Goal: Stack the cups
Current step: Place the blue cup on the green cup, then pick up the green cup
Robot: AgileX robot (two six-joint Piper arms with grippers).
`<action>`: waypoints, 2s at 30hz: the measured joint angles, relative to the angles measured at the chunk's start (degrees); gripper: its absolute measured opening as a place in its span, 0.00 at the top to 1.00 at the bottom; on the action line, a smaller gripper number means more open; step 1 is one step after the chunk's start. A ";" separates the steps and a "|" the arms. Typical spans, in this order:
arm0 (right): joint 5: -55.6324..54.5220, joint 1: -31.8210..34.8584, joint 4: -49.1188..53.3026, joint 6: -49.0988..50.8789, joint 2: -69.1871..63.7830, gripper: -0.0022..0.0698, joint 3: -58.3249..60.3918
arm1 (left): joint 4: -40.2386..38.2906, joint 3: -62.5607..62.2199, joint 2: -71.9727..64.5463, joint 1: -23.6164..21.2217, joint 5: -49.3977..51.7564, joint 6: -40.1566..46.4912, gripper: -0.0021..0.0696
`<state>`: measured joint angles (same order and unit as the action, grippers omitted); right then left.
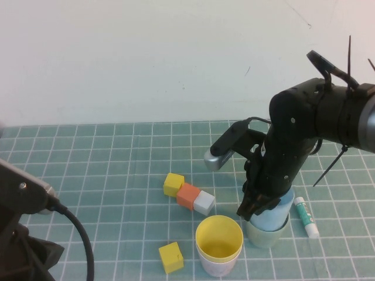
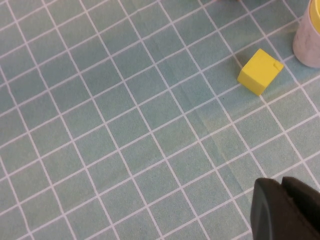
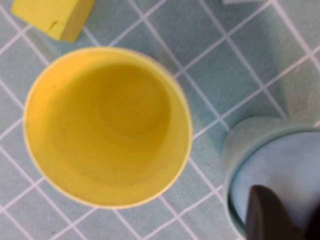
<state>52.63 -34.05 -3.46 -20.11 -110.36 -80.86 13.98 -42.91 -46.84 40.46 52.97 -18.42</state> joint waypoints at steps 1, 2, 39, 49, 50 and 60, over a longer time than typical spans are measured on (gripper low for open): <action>0.45 0.00 -0.13 0.00 0.00 0.79 0.00 | 0.03 0.00 0.00 0.00 0.00 0.00 0.97; 0.96 0.00 -0.13 0.00 0.00 0.73 0.00 | 0.03 0.00 0.00 0.00 0.00 -0.11 0.97; -14.89 7.88 -1.32 9.78 3.50 0.51 12.98 | 0.03 0.00 0.00 0.00 -2.65 -2.93 0.97; -14.88 7.88 -5.96 2.08 -4.16 0.82 12.98 | 0.03 0.00 0.00 0.00 -2.65 -2.93 0.97; -14.74 7.88 -6.38 1.41 -4.16 0.87 12.98 | 0.03 0.00 0.00 0.00 -2.65 -2.93 0.97; -7.17 7.88 -2.86 -0.46 9.69 0.90 12.98 | 0.03 0.00 0.00 0.00 -2.65 -4.40 0.97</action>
<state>45.47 -26.17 -6.31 -20.57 -100.67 -67.88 14.00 -42.91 -46.84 40.46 50.32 -22.82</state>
